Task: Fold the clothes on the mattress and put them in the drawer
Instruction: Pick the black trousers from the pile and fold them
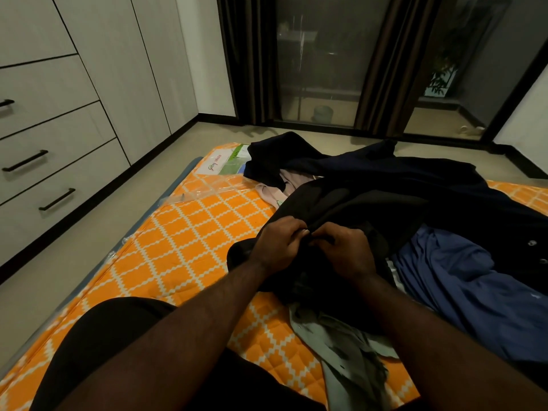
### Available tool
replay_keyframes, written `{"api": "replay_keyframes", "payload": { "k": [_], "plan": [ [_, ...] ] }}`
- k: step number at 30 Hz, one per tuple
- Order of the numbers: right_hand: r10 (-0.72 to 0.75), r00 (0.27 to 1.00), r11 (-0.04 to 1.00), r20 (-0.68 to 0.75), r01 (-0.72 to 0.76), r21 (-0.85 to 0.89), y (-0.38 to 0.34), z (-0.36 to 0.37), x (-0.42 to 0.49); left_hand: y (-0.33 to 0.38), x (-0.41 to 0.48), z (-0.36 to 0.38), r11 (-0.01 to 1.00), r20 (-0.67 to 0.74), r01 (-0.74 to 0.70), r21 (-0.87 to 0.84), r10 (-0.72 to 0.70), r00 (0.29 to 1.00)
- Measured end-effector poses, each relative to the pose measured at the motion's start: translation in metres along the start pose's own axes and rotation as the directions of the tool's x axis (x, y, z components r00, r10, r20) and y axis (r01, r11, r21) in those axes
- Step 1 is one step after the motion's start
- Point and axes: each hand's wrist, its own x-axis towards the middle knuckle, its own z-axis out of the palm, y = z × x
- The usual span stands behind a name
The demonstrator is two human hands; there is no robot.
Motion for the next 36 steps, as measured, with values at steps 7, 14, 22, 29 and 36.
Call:
{"api": "replay_keyframes", "payload": {
  "k": [7, 14, 22, 29, 36],
  "plan": [
    [0.054, 0.996, 0.998, -0.071, -0.057, -0.034, -0.003, 0.001, 0.002, 0.001, 0.003, -0.001, 0.997, -0.026, 0.023, -0.067, -0.025, 0.999],
    [0.096, 0.991, 0.994, -0.088, -0.100, -0.039, -0.006, 0.000, 0.002, -0.003, 0.006, -0.004, 0.994, -0.015, 0.050, -0.094, -0.052, 0.999],
    [0.049, 0.999, 0.996, 0.021, -0.047, -0.076, -0.008, -0.011, 0.006, -0.009, 0.002, -0.007, 0.998, 0.046, 0.004, 0.057, -0.007, 0.999],
    [-0.037, 0.912, 0.981, 0.408, 0.111, -0.158, -0.003, -0.028, 0.007, -0.006, -0.005, -0.019, 0.991, 0.242, -0.096, 0.092, 0.071, 0.968],
    [0.153, 0.642, 0.961, 0.751, 0.081, -0.265, -0.008, -0.031, 0.014, 0.010, 0.006, -0.032, 0.868, 0.702, 0.406, 0.288, -0.479, 0.527]
  ]
}}
